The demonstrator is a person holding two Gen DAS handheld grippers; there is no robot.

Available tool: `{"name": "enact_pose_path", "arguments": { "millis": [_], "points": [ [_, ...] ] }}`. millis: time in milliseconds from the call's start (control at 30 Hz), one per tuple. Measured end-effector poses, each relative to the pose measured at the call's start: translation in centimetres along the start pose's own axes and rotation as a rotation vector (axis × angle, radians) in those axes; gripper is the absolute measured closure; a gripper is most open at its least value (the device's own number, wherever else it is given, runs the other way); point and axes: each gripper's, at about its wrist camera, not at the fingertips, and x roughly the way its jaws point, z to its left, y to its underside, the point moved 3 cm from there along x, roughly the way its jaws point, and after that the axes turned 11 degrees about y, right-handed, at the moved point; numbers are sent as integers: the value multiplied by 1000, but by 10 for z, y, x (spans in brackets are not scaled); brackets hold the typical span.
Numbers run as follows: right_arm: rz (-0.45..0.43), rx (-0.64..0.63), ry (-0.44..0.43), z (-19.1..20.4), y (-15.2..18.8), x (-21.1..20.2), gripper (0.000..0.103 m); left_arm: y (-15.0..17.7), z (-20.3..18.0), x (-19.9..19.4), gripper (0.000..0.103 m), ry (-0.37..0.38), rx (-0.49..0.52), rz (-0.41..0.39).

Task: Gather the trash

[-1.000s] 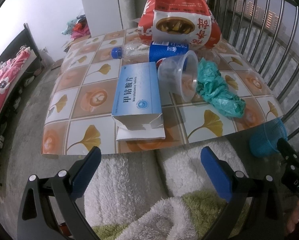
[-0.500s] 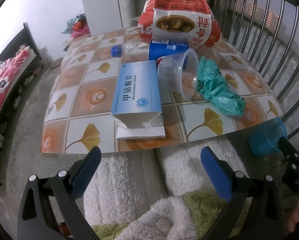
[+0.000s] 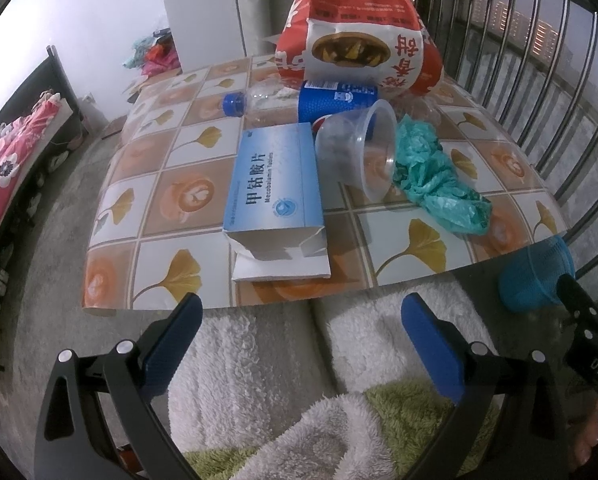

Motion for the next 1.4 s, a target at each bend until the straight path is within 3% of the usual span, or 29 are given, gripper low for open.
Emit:
{"name": "enact_pose_path", "arguments": {
  "millis": [367, 500, 567, 767, 933, 1100, 1400],
  "points": [
    [-19, -18, -8, 4, -12, 3, 8, -11, 6, -4, 6, 19, 5, -18],
    [-81, -39, -36, 8, -32, 2, 8, -21, 17, -7, 6, 14, 19, -52],
    [-123, -48, -93, 13, -44, 0, 8, -26, 23, -9, 6, 22, 30, -84],
    [-147, 1, -308, 27, -61, 6, 8, -36, 41, -11, 6, 225, 15, -203],
    [-94, -29, -406, 55, -67, 25, 8, -46, 45, 5, 6, 268, 26, -181],
    [-16, -70, -495, 80, -69, 47, 31, -57, 45, 33, 6, 217, 87, -120],
    [120, -139, -564, 98, -69, 80, 41, -65, 63, 85, 6, 182, 35, 28]
  ]
}}
